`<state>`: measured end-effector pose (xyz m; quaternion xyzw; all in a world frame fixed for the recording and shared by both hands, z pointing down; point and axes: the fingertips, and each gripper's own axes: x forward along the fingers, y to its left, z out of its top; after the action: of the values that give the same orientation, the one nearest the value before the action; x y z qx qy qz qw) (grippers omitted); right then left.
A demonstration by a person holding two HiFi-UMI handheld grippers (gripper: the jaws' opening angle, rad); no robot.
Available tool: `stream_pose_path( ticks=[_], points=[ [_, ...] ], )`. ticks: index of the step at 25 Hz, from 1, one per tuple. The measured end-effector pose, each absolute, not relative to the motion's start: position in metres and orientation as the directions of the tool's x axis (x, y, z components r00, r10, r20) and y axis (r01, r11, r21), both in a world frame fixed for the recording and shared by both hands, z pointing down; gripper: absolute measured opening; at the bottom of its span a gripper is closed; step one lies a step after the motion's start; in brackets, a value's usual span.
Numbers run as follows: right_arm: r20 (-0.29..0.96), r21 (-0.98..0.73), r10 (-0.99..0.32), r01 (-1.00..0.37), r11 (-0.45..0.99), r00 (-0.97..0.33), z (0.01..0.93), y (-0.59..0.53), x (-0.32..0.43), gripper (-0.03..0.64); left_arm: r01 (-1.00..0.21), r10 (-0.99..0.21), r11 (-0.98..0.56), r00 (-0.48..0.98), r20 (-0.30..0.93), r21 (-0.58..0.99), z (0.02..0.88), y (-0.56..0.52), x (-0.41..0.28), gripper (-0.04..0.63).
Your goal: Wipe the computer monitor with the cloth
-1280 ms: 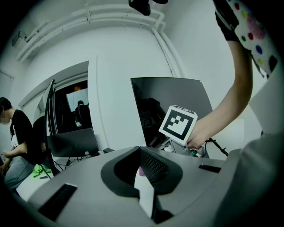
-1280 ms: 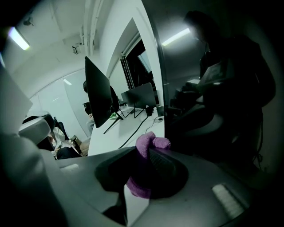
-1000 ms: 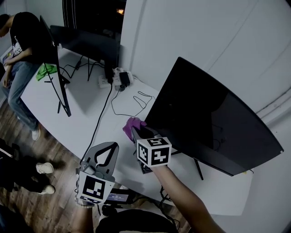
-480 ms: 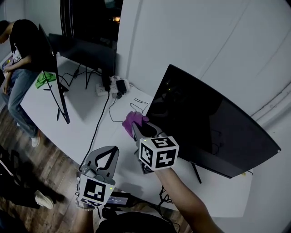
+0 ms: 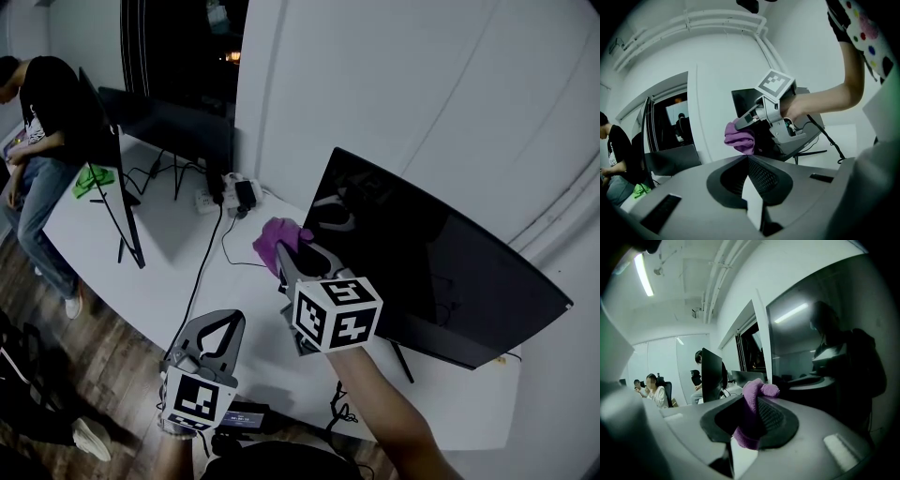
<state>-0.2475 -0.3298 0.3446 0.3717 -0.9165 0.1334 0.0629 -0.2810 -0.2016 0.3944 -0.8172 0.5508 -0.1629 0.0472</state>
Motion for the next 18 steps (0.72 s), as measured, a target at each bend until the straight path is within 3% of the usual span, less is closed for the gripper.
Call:
stream_pose_path(
  ticks=[18],
  points=[
    [0.061, -0.114, -0.704, -0.706, 0.699, -0.708, 0.249, -0.334, -0.237, 0.092, -0.875, -0.912, -0.403, 0.362, 0.192, -0.269, 0.383, -0.192, -0.27, 0.006]
  ],
)
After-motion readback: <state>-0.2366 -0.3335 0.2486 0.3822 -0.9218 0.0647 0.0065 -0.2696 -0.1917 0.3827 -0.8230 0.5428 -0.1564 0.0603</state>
